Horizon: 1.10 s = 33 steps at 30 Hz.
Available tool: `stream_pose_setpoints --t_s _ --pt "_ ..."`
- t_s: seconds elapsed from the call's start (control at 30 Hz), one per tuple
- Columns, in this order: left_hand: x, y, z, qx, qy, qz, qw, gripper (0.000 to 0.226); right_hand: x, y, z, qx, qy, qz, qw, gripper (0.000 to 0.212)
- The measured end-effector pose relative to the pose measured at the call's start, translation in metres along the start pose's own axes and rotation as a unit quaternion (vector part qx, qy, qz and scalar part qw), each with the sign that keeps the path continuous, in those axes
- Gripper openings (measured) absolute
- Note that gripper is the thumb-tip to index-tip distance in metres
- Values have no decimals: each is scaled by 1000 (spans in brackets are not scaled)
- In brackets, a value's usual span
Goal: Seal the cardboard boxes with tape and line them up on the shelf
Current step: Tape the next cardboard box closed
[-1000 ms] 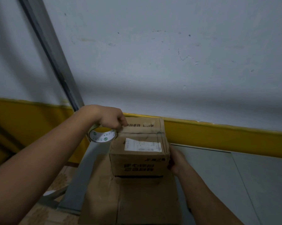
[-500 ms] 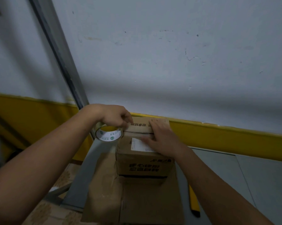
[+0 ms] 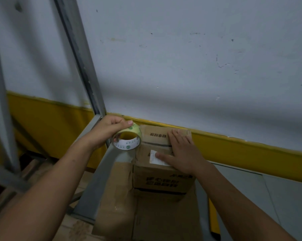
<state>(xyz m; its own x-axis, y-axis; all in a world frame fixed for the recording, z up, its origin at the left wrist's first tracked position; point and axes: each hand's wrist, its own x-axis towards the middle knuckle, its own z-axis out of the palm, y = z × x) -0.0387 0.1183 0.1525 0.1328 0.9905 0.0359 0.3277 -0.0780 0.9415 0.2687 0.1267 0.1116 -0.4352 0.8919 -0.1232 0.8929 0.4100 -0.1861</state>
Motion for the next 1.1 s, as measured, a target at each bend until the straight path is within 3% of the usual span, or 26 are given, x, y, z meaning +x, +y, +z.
stream_pose_setpoints --t_s 0.2,0.47,1.1 --pt "13 12 -18 135 8 15 991 65 0 6 2 -2 0 6 1000 112" --pt "23 -9 -30 389 -58 -63 917 63 -6 9 7 -18 10 5 1000 112" --pt "14 -58 -2 233 -132 -127 955 65 -15 15 8 -20 31 -10 999 108"
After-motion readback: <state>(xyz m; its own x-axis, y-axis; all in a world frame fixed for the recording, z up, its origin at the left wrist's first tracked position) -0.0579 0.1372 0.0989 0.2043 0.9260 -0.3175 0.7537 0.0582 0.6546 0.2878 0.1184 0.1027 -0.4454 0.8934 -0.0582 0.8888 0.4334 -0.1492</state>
